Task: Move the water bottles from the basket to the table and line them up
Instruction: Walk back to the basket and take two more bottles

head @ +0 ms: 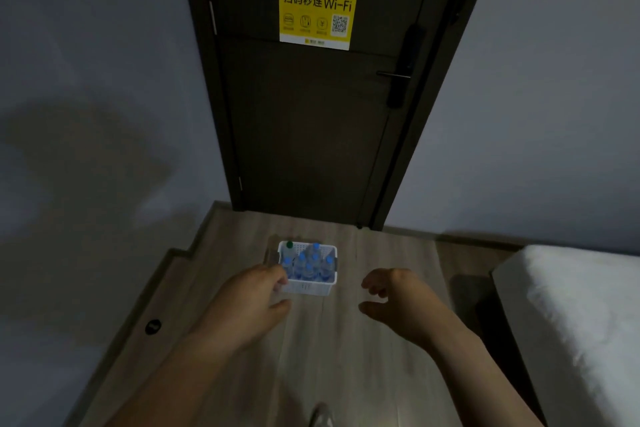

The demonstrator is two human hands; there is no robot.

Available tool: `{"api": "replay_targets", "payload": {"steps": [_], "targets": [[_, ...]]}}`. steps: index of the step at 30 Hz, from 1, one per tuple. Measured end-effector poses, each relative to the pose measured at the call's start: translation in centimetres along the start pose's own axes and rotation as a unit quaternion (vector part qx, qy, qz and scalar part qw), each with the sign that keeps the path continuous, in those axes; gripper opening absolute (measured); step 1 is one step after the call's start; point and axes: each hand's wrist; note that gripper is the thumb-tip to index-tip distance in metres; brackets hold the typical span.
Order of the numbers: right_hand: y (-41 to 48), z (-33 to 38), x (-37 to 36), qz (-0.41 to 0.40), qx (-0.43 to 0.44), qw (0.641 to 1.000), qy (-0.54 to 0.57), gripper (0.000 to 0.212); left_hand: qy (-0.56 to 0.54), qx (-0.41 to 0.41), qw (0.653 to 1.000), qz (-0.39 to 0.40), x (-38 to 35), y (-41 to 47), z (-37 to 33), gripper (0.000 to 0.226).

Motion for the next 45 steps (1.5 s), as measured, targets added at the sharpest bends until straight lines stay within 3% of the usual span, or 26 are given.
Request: {"api": "replay_targets", "payload": {"steps": [12, 18, 21, 27, 36, 45], "targets": [[14.5, -5.3, 3.6, 0.062, 0.025, 0.998, -0.021, 0.036, -0.043, 0.064, 0.996, 0.039, -0.9, 14.0, 0.7, 0.019], [21.9, -6.1, 3.7, 0.084, 0.006, 0.996, -0.015, 0.035, -0.075, 0.076, 0.993, 0.059, -1.0, 20.9, 4.1, 0.010], [26.3, -6.0, 3.6, 0.092, -0.010, 0.996, -0.013, 0.034, -0.077, 0.080, 0.991, 0.073, -0.8, 25.1, 6.6, 0.024], [34.7, -4.7, 3.9, 0.111, -0.040, 0.993, 0.000, 0.033, -0.073, 0.089, 0.989, 0.097, 0.4, 33.2, 11.5, 0.016], [43.4, -5.2, 1.6, 0.126, -0.062, 0.990, 0.009, 0.039, -0.041, 0.094, 0.984, 0.148, -0.7, 41.7, 16.6, 0.024], [52.8, -9.4, -3.9, 0.122, -0.074, 0.989, 0.039, 0.044, -0.023, 0.135, 0.979, 0.151, -8.0, 48.5, 21.3, 0.029]]}}
Point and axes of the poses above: each hand's wrist, its own y-axis towards the middle knuckle, its own x-axis out of the back of the hand, z = x × y
